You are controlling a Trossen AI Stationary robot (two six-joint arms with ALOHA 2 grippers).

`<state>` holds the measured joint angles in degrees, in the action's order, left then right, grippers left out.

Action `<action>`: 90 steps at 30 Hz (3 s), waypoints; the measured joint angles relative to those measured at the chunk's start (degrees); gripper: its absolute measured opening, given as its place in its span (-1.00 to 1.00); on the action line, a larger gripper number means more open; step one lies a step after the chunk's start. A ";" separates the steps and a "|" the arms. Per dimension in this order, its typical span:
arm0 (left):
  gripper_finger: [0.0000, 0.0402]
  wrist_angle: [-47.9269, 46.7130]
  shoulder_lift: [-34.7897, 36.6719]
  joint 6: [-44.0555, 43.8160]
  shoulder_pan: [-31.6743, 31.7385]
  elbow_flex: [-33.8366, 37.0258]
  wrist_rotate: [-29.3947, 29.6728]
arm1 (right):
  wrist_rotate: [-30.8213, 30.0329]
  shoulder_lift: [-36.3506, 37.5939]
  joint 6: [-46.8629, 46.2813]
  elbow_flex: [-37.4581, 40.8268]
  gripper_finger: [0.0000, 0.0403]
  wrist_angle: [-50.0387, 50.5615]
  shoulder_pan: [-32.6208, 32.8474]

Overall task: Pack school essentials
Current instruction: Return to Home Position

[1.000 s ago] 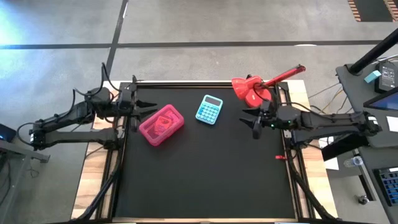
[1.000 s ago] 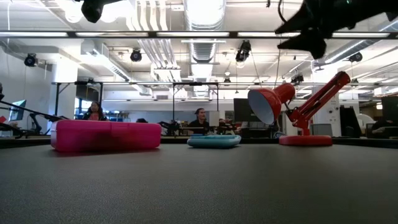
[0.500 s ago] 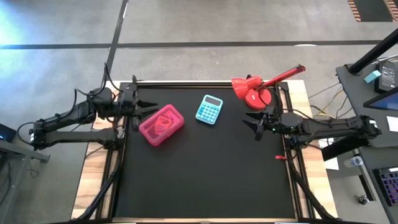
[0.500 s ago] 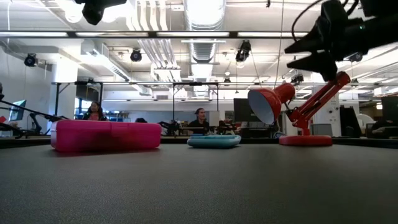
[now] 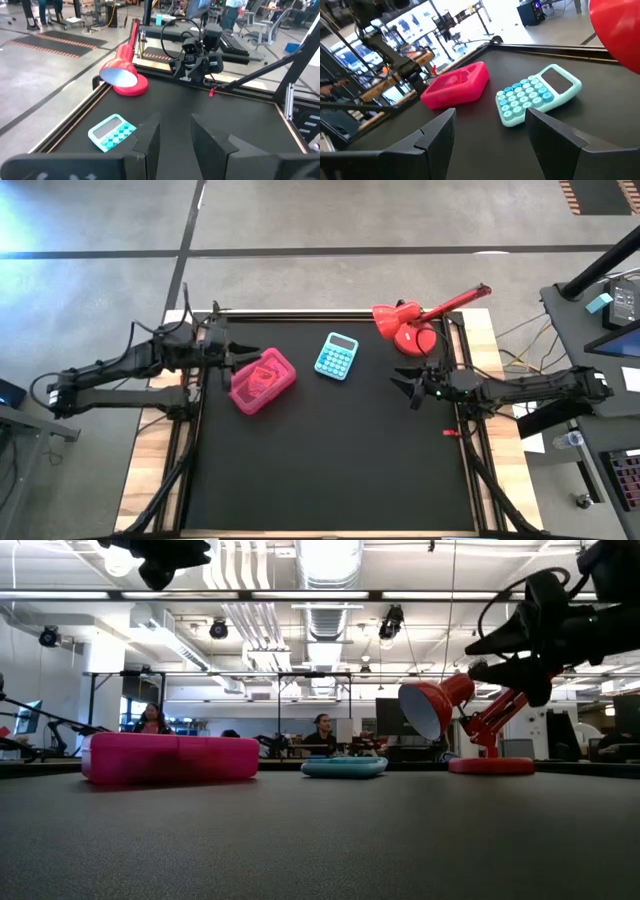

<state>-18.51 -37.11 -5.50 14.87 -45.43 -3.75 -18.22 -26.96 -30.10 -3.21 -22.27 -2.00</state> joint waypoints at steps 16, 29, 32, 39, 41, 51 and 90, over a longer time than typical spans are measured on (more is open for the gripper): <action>-0.55 -3.95 -0.74 0.35 0.00 0.17 0.00 | -0.49 -0.11 -3.37 2.50 0.13 1.04 0.00; -0.55 9.78 5.91 -3.13 0.00 14.34 -0.28 | -1.36 -0.22 -9.80 2.55 0.13 6.22 -0.02; -0.55 15.80 7.50 -3.13 0.00 17.80 -0.31 | -1.34 -0.20 -9.80 2.55 0.13 6.28 -0.02; -0.55 26.95 11.27 -3.11 0.00 25.00 0.66 | -1.33 -0.20 -9.80 2.55 0.13 6.36 -0.02; -0.55 28.59 12.70 -3.13 0.00 26.77 1.02 | -1.33 -0.20 -9.80 2.57 0.13 6.36 -0.02; -0.55 28.53 23.42 -3.60 0.02 32.03 4.61 | -1.33 -0.20 -9.78 2.57 0.13 6.41 -0.02; -0.55 30.00 31.65 -15.19 0.02 45.00 11.82 | -1.32 -0.20 -9.78 2.61 0.13 7.02 -0.02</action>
<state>11.49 -5.46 -20.69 14.90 -0.43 8.08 -19.53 -27.16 -39.88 -0.60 -15.25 -2.02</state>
